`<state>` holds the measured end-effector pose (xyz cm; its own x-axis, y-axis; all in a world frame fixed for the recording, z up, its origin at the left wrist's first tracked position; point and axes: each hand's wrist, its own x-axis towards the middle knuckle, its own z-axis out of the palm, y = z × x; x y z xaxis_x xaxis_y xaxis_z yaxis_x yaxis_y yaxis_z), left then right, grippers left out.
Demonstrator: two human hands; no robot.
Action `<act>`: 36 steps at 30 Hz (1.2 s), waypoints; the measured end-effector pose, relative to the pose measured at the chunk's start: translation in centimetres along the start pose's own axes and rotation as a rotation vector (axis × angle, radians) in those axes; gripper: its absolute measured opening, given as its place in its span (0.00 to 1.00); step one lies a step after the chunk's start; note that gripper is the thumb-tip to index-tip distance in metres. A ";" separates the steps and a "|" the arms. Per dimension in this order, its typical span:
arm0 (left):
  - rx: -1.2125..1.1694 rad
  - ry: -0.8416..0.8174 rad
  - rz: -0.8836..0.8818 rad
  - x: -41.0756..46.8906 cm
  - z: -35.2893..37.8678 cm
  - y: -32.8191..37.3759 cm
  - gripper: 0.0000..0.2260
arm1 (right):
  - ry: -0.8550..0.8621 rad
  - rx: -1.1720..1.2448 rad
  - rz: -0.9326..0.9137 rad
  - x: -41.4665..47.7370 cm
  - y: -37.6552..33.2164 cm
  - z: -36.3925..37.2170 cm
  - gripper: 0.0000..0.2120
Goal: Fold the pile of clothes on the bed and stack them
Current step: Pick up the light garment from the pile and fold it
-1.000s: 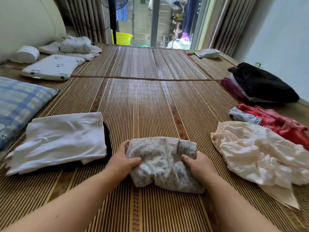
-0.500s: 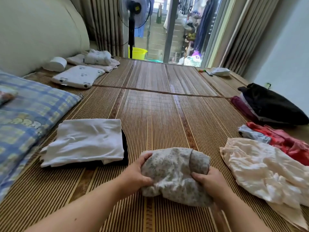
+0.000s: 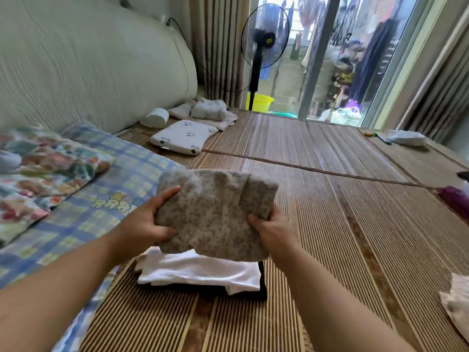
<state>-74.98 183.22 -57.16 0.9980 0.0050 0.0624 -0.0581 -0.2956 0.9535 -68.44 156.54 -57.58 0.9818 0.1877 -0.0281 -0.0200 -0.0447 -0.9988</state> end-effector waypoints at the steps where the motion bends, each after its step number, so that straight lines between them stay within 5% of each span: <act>1: 0.124 -0.027 -0.101 0.3 -0.7 -1.4 0.37 | 0.009 -0.109 0.062 0.9 0.7 1.1 0.15; 3: 0.519 -0.027 -0.335 0.9 -1.2 -4.1 0.37 | 0.092 -0.419 0.203 1.8 2.5 2.2 0.24; 5: 0.748 0.174 -0.409 1.4 -0.7 -5.2 0.33 | 0.228 -0.698 0.128 2.1 3.9 2.8 0.28; 8: 0.766 0.362 -0.038 2.5 1.4 -5.0 0.26 | 0.176 -1.029 -0.329 2.7 4.9 3.8 0.29; 11: 0.910 0.082 0.121 4.5 4.1 -4.2 0.40 | -0.198 -1.192 -0.444 4.2 5.1 5.3 0.30; 14: 1.057 -0.170 -0.082 6.6 5.2 -5.7 0.46 | -0.376 -1.307 -0.215 5.9 5.9 4.7 0.39; 17: 1.081 -0.229 -0.251 7.0 5.5 -7.6 0.51 | -0.399 -1.334 0.048 6.7 6.8 2.7 0.49; 22: 1.085 -0.207 -0.304 6.6 7.9 -6.0 0.55 | -0.321 -1.314 0.139 5.2 6.9 1.1 0.50; 25: 1.088 -0.195 -0.156 5.0 10.6 -4.5 0.48 | -0.173 -1.187 0.064 2.4 7.3 -0.6 0.48; 31: 0.997 -0.502 0.080 -0.2 20.7 0.2 0.37 | 0.009 -1.117 0.065 -6.9 6.1 -11.1 0.50; 36: 1.004 -0.654 0.256 -2.7 31.8 5.8 0.34 | 0.152 -1.165 0.158 -15.5 4.5 -23.4 0.38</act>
<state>-77.32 151.16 -61.19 0.8008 -0.5569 -0.2205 -0.4995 -0.8241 0.2671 -79.30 130.53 -60.65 0.9979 -0.0149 -0.0638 -0.0360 -0.9384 -0.3436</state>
